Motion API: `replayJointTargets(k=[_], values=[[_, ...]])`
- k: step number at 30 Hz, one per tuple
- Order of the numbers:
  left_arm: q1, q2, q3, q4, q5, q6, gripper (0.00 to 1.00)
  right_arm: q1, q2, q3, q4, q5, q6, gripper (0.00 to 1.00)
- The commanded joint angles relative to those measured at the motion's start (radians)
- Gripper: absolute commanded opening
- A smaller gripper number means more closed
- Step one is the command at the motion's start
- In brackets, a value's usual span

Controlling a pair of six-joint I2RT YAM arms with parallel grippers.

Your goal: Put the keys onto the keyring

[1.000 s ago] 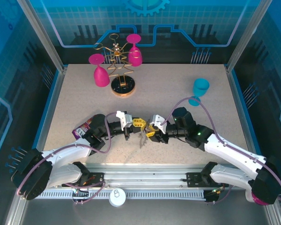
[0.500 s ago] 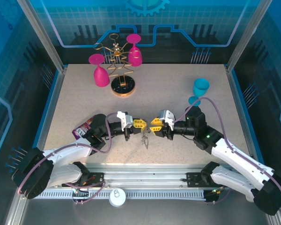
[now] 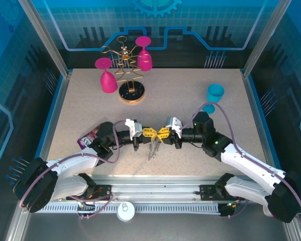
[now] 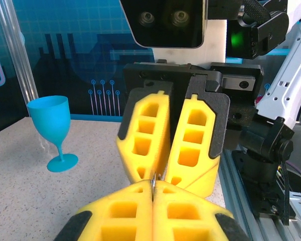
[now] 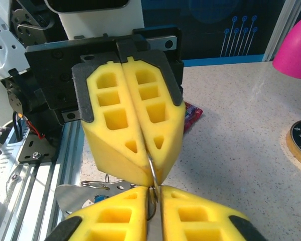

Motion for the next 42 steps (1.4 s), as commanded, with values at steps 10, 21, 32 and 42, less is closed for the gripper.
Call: replayJointTargets(k=[10, 21, 32, 42], values=[[-0.019, -0.058, 0.070, -0.270, -0.036, 0.204, 0.10, 0.011, -0.018, 0.161, -0.318, 0.016, -0.162, 0.00], [-0.066, -0.059, 0.161, -0.572, -0.104, 0.389, 0.10, 0.078, 0.133, 0.468, -0.808, 0.113, -0.325, 0.00], [-0.067, -0.094, 0.111, -0.475, -0.110, 0.390, 0.00, 0.044, 0.077, 0.413, -0.689, 0.160, -0.210, 0.31], [-0.062, -0.080, 0.020, -0.157, -0.092, 0.244, 0.00, 0.000, -0.014, 0.223, -0.497, 0.052, -0.044, 0.34]])
